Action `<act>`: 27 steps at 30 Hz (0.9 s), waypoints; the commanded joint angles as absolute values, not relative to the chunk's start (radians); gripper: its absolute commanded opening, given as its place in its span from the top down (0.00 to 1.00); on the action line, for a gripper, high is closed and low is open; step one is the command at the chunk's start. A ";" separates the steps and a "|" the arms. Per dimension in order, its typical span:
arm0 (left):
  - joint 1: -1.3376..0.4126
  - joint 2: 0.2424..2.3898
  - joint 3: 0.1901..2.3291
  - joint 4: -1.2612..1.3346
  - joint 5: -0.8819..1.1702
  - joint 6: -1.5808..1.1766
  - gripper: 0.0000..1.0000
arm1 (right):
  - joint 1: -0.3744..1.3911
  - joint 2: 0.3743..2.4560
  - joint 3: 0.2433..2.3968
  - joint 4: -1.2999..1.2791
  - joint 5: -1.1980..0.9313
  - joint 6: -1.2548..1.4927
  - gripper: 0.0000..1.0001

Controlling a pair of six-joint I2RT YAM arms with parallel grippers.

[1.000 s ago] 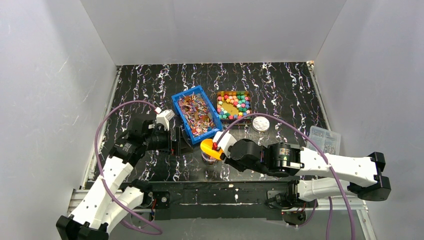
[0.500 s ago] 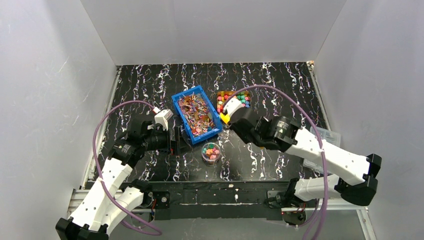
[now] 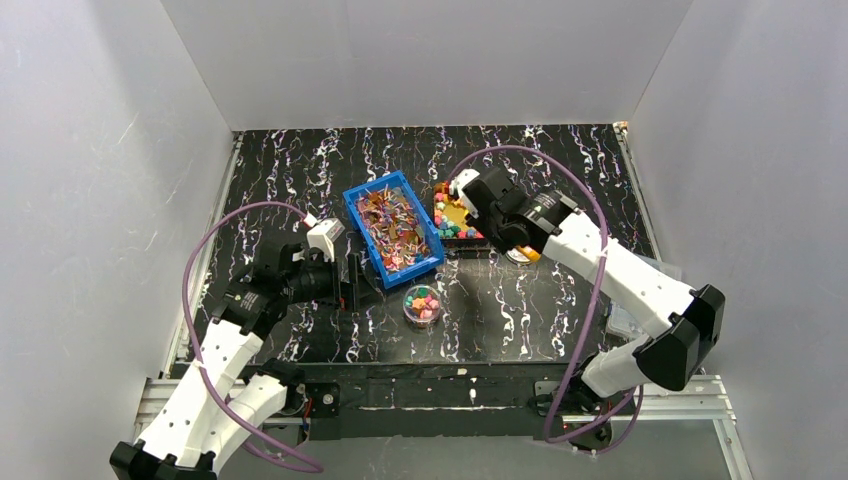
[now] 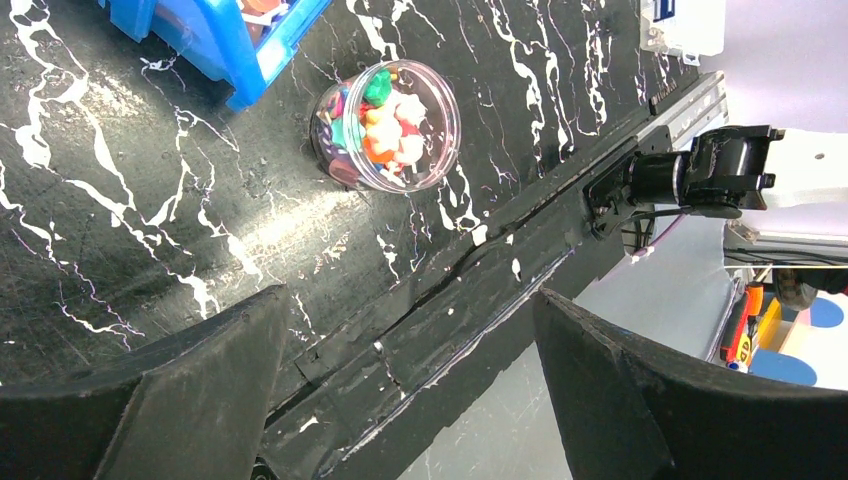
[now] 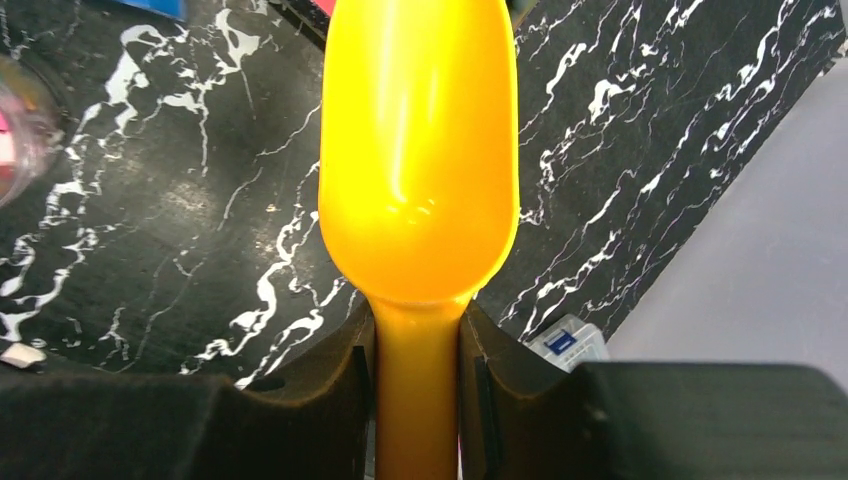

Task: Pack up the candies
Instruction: Scoop the fake candies from the storage box.

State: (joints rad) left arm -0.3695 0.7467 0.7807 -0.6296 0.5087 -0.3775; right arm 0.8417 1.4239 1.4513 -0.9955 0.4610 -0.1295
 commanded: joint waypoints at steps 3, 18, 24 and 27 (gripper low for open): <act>-0.369 0.718 0.785 -0.644 0.524 -0.365 0.10 | 0.721 1.456 1.507 -0.926 0.360 -0.343 0.99; -0.368 0.724 0.782 -0.641 0.534 -0.364 0.10 | 0.590 1.774 1.751 -1.125 0.348 -0.244 0.99; -0.368 0.728 0.781 -0.641 0.534 -0.365 0.11 | 0.589 1.889 1.894 -1.258 0.314 -0.113 0.99; -0.368 0.730 0.781 -0.641 0.534 -0.365 0.11 | 0.589 1.932 1.936 -1.312 0.286 -0.043 0.99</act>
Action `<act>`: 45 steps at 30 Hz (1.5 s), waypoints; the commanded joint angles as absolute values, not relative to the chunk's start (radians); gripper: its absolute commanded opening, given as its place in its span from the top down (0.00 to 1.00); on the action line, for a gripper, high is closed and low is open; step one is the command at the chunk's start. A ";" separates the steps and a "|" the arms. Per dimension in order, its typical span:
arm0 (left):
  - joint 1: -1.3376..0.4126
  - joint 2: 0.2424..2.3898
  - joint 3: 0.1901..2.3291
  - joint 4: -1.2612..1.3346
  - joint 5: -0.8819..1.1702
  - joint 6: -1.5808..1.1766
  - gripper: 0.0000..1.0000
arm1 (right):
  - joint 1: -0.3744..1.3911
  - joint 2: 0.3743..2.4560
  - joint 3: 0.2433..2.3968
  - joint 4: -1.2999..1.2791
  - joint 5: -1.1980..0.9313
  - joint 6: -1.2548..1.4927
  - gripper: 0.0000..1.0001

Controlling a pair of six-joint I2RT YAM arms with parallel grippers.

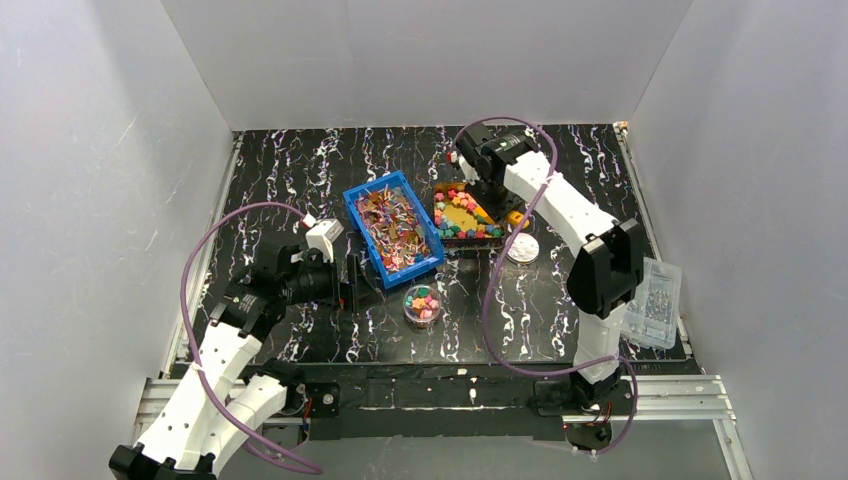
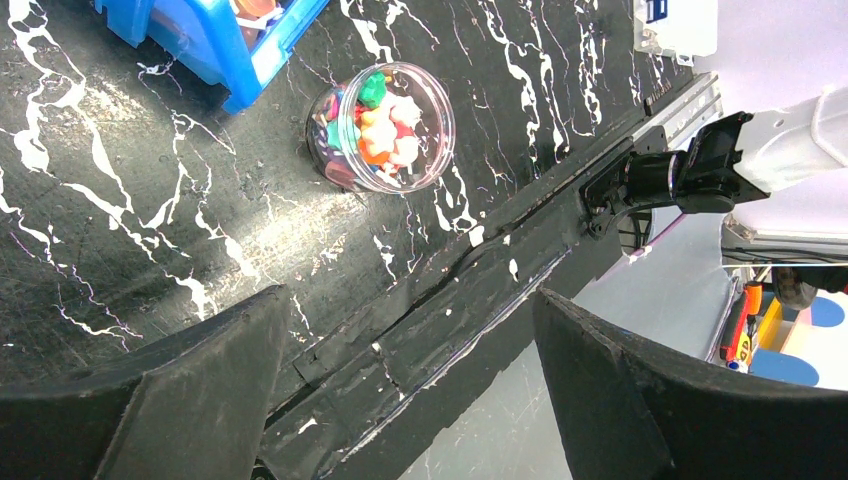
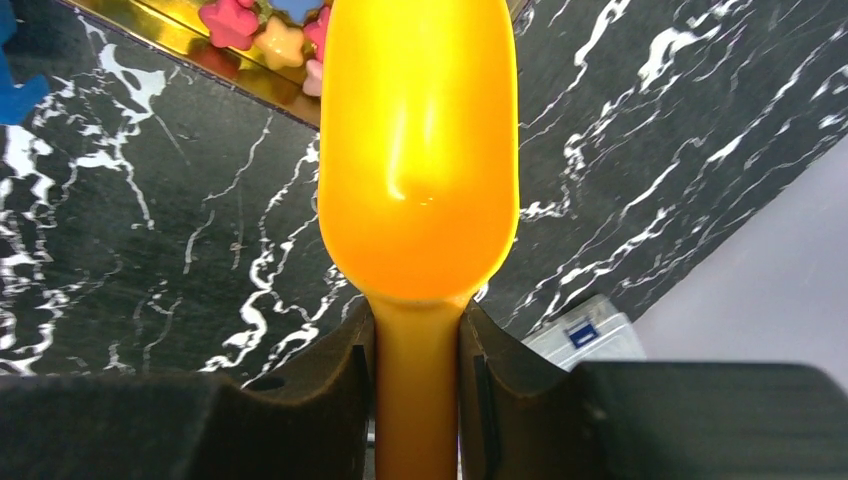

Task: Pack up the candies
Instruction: Scoop the fake candies from the storage box.

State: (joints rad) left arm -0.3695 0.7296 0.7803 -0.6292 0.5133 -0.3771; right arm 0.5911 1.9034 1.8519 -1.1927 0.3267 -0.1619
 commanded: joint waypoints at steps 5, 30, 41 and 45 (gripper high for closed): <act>-0.368 0.729 0.780 -0.641 0.534 -0.367 0.12 | 0.589 1.982 1.973 -1.361 0.246 0.045 0.99; -0.371 0.717 0.778 -0.644 0.520 -0.371 0.12 | 0.534 2.186 2.116 -1.408 0.207 0.114 0.99; -0.371 0.731 0.781 -0.649 0.509 -0.370 0.12 | 0.515 2.291 2.221 -1.363 0.198 0.100 0.99; -0.372 0.735 0.781 -0.650 0.508 -0.370 0.12 | 0.515 2.315 2.248 -1.324 0.194 0.097 0.99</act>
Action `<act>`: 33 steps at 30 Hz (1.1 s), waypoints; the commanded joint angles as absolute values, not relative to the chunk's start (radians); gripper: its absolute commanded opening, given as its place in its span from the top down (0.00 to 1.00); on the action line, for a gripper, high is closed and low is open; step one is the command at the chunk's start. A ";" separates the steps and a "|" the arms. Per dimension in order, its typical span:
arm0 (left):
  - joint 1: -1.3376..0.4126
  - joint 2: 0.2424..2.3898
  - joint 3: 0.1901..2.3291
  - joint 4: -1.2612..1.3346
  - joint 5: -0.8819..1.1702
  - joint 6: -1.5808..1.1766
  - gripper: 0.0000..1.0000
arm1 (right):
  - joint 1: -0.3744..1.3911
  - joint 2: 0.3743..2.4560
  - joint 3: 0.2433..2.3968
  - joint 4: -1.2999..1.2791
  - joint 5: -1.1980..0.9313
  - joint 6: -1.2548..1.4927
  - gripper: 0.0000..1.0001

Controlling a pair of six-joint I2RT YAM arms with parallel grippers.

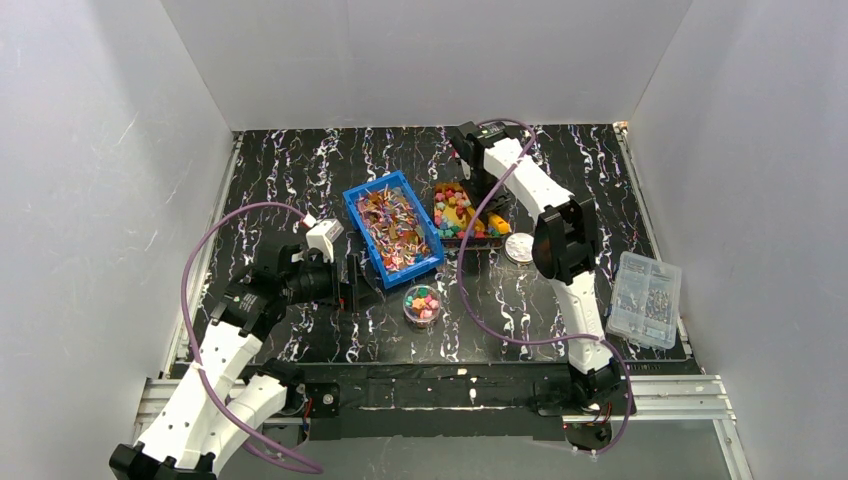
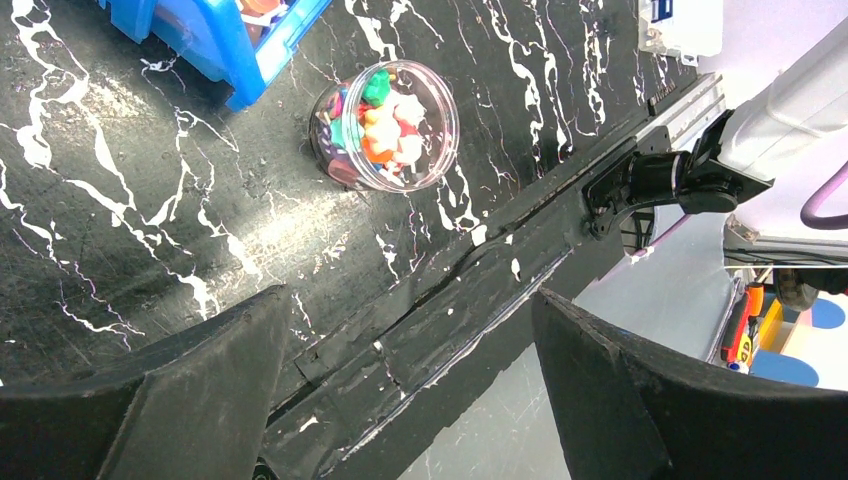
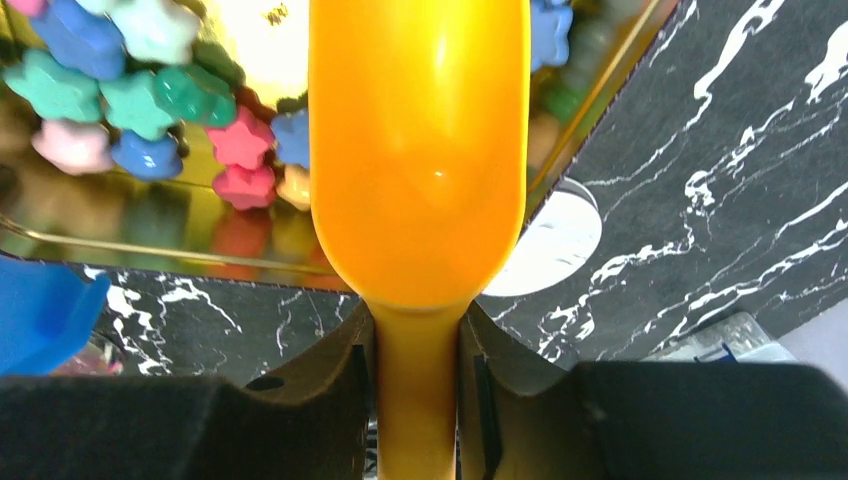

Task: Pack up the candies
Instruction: Scoop the fake candies from the storage box.

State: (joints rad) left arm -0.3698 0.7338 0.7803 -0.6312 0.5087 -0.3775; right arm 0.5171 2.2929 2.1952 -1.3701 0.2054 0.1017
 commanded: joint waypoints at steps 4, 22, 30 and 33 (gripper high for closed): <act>-0.371 0.736 0.781 -0.651 0.505 -0.368 0.12 | 0.515 2.321 2.225 -1.257 0.185 0.090 0.99; -0.371 0.761 0.785 -0.653 0.501 -0.365 0.12 | 0.515 2.083 1.816 -0.905 0.197 0.003 0.99; -0.370 0.766 0.787 -0.653 0.498 -0.365 0.12 | 0.515 1.961 1.681 -0.823 0.201 -0.036 0.99; -0.370 0.767 0.787 -0.653 0.497 -0.366 0.12 | 0.515 1.920 1.646 -0.806 0.198 -0.044 0.99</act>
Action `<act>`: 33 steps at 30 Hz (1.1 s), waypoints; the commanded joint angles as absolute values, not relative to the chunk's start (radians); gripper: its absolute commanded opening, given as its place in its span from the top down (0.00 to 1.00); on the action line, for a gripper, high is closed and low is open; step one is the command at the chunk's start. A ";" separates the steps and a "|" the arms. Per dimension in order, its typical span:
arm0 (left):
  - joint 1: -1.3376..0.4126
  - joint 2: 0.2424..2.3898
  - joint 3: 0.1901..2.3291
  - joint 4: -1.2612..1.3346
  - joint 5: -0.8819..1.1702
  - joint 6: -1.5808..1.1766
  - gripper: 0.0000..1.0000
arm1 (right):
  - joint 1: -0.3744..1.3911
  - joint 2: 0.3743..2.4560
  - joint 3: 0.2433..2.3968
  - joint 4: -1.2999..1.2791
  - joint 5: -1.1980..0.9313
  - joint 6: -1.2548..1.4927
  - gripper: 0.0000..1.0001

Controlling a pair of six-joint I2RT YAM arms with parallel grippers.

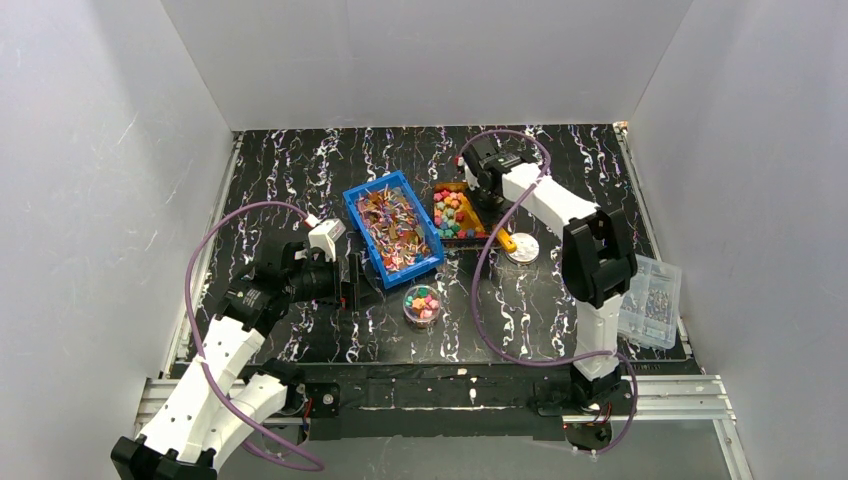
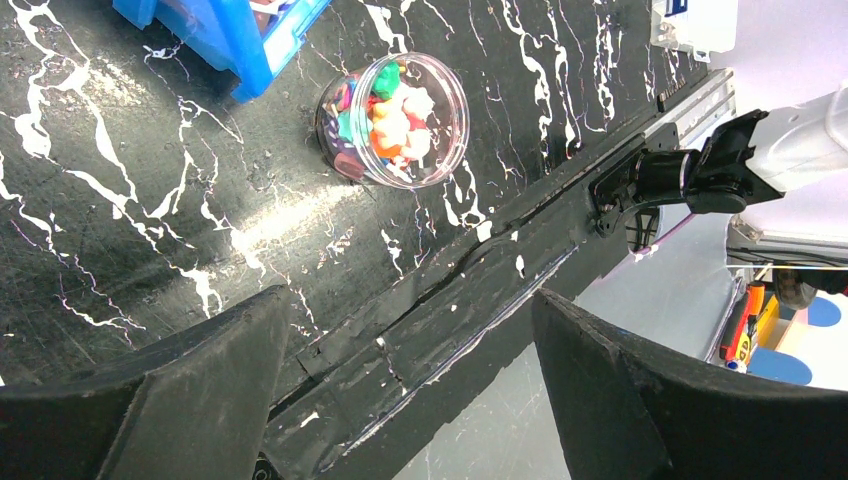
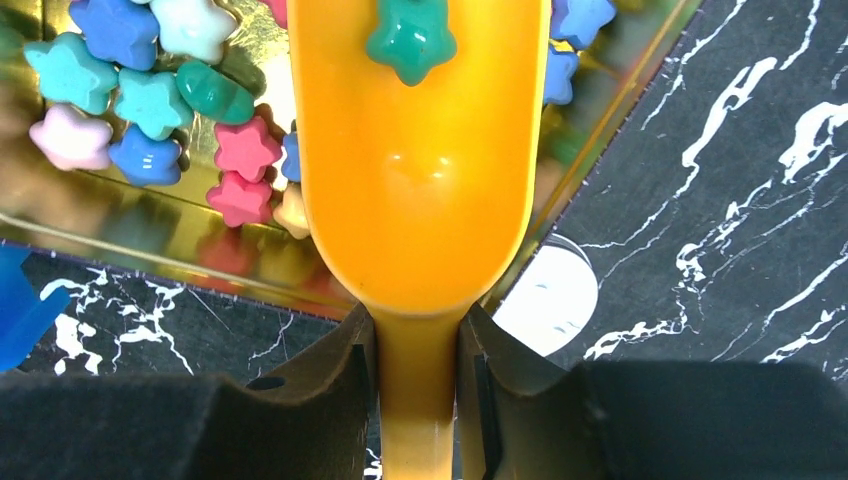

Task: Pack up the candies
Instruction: Scoop the fake candies from the storage box.

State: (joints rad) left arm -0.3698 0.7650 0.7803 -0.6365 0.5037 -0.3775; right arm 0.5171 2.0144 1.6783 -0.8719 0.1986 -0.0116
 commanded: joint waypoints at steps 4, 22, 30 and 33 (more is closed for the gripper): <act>-0.370 0.767 0.787 -0.653 0.497 -0.365 0.12 | 0.517 1.863 1.615 -0.803 0.186 -0.051 0.99; -0.370 0.778 0.789 -0.660 0.482 -0.367 0.12 | 0.672 1.575 1.520 -0.952 0.230 -0.024 0.99; -0.370 0.760 0.788 -0.659 0.471 -0.368 0.11 | 0.846 1.469 1.427 -1.020 0.249 0.086 0.99; -0.370 0.756 0.788 -0.661 0.469 -0.369 0.11 | 0.895 1.439 1.405 -1.063 0.255 0.144 0.99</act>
